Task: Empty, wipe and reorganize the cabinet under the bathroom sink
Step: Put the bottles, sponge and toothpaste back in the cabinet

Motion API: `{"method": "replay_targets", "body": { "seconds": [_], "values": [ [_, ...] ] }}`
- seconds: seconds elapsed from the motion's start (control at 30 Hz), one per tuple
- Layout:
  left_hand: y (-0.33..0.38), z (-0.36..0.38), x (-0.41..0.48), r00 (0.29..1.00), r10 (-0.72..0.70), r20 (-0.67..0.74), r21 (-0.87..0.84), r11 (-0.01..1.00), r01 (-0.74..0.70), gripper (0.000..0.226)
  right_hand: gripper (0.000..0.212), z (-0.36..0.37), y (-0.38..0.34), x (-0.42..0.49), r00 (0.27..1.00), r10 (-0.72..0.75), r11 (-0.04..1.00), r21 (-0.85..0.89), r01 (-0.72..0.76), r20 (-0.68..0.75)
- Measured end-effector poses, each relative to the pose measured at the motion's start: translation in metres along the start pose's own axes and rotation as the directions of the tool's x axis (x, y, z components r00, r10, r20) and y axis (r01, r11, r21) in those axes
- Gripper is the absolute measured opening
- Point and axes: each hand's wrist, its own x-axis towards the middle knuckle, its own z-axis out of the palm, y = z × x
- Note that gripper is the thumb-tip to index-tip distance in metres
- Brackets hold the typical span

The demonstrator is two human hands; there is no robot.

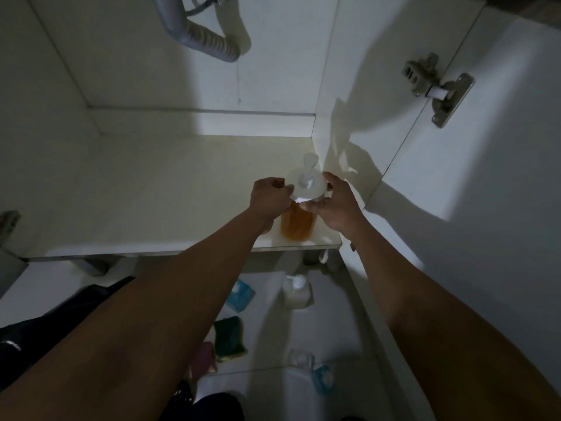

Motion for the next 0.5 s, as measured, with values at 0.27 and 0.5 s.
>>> {"method": "replay_targets", "body": {
  "seconds": [0.27, 0.5],
  "values": [
    [-0.008, 0.001, 0.003, 0.999, 0.052, -0.014, 0.018, 0.999, -0.051, 0.052, 0.092, 0.013, 0.010, 0.001, 0.998, 0.022, 0.987, 0.162, -0.011, -0.065],
    [-0.041, 0.003, 0.003, 0.991, 0.113, 0.066, 0.182, 0.976, -0.123, 0.063, 0.066, 0.052, 0.034, -0.025, 0.958, 0.088, 0.948, 0.319, 0.004, -0.274]
  ]
}}
